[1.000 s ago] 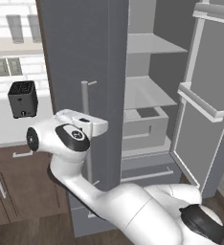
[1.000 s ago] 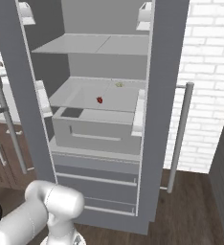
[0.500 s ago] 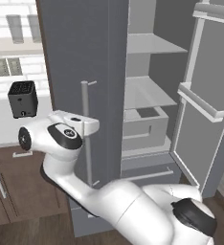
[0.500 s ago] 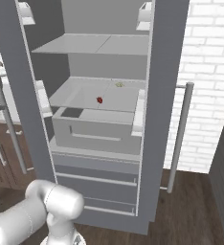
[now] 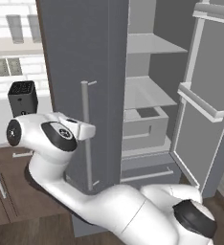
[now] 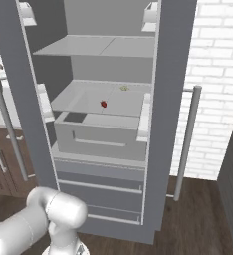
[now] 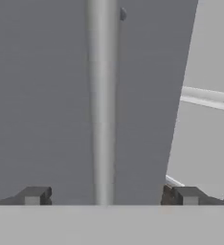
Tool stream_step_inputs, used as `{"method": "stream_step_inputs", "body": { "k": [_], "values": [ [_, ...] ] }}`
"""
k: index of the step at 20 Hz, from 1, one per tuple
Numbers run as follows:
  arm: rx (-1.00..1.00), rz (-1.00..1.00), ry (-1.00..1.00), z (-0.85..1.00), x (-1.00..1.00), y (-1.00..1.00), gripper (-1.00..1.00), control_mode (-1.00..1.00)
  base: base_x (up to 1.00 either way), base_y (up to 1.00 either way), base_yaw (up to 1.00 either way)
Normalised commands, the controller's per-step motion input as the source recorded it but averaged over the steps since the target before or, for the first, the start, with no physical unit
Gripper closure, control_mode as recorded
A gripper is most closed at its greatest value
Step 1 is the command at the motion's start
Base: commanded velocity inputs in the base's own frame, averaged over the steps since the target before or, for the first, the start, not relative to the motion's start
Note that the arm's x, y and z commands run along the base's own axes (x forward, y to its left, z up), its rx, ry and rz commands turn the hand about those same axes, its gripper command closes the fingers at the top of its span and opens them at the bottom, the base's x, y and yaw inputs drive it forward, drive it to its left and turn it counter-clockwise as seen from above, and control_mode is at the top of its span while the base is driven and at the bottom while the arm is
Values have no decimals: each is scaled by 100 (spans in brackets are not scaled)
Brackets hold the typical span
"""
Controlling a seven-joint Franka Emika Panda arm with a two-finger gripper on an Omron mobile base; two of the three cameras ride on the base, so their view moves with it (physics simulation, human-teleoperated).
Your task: Take the strawberry from the fridge and place it on top of the pancake, located on the dining counter.
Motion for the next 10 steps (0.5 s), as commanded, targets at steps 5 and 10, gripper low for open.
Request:
{"method": "stream_step_inputs", "body": {
  "k": [5,10],
  "values": [
    [48,34,0,0,-85,-100,-100,-100,0,0,0],
    [67,27,1,5,-56,-100,-100,-100,0,0,0]
  ]
}}
